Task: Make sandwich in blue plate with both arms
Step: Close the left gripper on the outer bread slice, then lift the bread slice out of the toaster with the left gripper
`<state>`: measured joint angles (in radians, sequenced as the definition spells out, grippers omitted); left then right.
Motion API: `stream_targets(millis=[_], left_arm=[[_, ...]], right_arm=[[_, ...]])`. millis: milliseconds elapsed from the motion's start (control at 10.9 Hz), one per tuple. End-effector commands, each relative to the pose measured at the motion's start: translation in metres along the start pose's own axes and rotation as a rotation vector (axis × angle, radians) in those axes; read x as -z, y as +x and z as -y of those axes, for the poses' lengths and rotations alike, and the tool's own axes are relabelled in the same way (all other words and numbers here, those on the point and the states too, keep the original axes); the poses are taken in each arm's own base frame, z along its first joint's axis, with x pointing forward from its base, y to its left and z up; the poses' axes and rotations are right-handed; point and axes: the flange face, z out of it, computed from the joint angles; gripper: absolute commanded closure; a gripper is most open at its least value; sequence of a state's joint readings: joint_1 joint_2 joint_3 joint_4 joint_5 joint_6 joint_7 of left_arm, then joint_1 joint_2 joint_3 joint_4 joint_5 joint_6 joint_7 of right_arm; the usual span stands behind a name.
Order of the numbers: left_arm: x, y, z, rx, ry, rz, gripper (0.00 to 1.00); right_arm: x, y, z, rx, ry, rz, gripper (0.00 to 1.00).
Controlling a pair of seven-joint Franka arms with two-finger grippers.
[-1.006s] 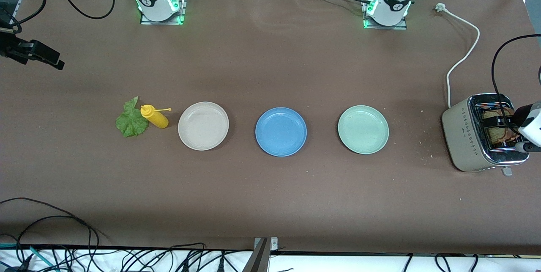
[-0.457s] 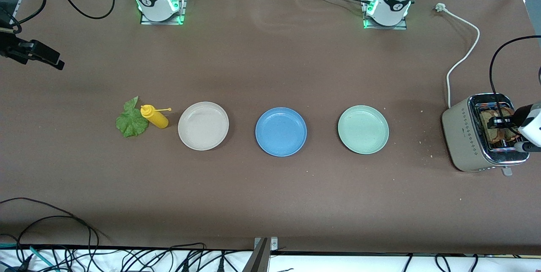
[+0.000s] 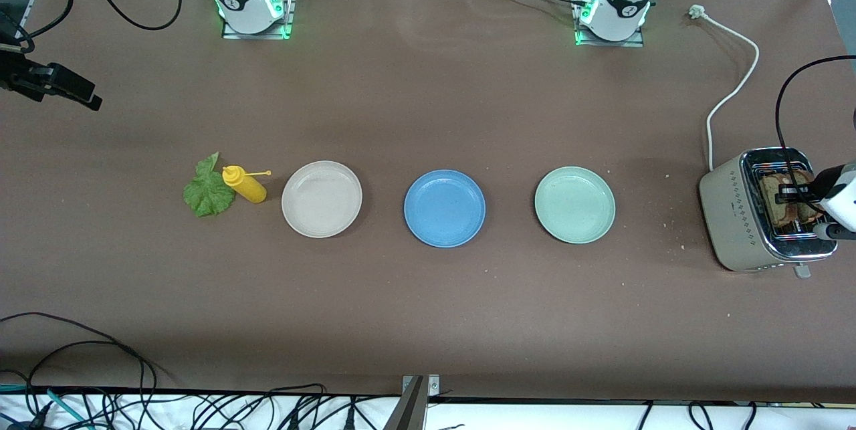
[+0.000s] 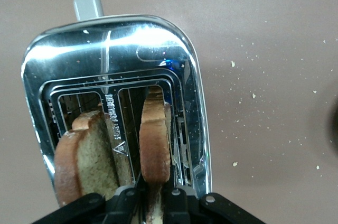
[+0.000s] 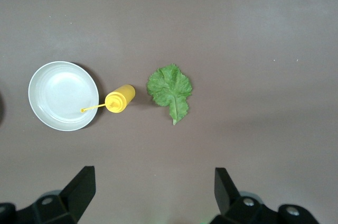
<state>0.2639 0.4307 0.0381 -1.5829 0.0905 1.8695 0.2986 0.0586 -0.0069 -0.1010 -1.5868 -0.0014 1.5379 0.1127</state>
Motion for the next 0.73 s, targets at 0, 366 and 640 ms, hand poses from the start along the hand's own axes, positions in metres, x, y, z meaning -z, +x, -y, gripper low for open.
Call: stream_targets(millis=[0,366,640], left_arm=[[0.041,-0.019,0.002,-0.026,-0.035,-0.003,1.0],[0.089,-0.047,-0.002,-0.052,-0.039,0.002,1.0],[0.124,-0.07,-0.011,-0.062,-0.043,0.007,1.0]], right_arm=[[0.005,-0.003,0.001,-0.01,0.017,0.004,0.0],[0.005,-0.003,0.001,-0.01,0.017,0.004,0.0],[0.005,-0.003,0.001,-0.01,0.017,0.004,0.0]])
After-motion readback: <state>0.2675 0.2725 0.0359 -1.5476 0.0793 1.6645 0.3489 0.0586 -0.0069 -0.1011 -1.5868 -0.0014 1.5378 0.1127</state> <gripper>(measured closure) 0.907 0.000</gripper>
